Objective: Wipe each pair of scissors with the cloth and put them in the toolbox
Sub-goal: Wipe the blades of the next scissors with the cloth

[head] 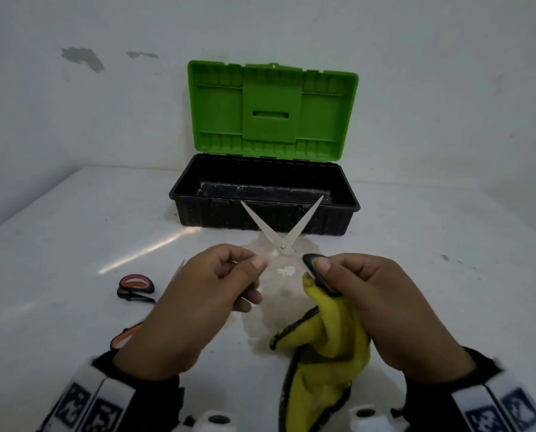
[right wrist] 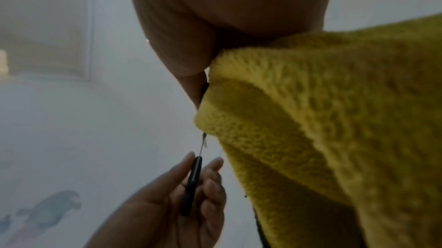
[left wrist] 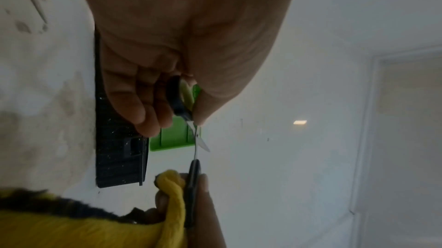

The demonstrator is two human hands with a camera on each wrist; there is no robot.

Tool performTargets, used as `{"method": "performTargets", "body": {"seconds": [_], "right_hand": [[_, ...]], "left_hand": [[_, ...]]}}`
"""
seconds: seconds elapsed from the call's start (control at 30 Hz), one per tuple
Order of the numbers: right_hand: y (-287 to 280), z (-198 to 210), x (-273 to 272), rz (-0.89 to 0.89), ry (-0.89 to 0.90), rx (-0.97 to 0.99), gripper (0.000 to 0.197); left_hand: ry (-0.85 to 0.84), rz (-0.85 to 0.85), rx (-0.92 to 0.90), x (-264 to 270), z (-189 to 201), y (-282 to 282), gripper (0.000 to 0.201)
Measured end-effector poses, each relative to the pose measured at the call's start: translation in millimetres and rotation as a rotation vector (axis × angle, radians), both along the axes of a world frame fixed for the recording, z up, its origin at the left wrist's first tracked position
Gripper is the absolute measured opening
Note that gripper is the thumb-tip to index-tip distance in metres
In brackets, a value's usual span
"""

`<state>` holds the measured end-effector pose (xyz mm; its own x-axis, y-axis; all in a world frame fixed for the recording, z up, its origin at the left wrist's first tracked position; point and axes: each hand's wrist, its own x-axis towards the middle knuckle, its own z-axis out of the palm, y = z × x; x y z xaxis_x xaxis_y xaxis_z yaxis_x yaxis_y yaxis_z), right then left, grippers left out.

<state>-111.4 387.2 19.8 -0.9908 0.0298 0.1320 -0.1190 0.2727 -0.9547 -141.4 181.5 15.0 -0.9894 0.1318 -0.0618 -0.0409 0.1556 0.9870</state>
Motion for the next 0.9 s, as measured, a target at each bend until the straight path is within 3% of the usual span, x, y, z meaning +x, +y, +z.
{"method": "performTargets", "body": {"seconds": [0.07, 0.2, 0.3, 0.37, 0.47, 0.57, 0.7, 0.9], "right_hand": [[-3, -2, 2, 0.009, 0.046, 0.058, 0.027], [-3, -6, 6, 0.047, 0.053, 0.085, 0.023], [7, -4, 8, 0.076, -0.009, 0.031, 0.026], [19, -4, 5, 0.017, -0.035, -0.038, 0.030], [34, 3, 1, -0.150, 0.073, -0.073, 0.019], [35, 17, 4, -0.239, 0.244, 0.022, 0.028], [11, 27, 6, -0.162, 0.422, 0.298, 0.021], [-20, 0, -6, -0.122, 0.617, 0.645, 0.018]], "left_hand": [[-0.004, -0.050, 0.034, 2, 3, 1, 0.013], [0.027, -0.072, 0.006, 4, 4, 2, 0.018], [0.150, -0.031, -0.101, 6, 2, 2, 0.026], [0.228, 0.024, -0.180, 6, 0, 1, 0.034], [0.288, 0.058, -0.269, 7, 1, 1, 0.036], [0.330, 0.059, -0.334, 6, 1, 6, 0.033], [0.334, 0.067, -0.415, 7, 1, 13, 0.031], [0.339, 0.054, -0.490, 6, 4, 14, 0.024]]}}
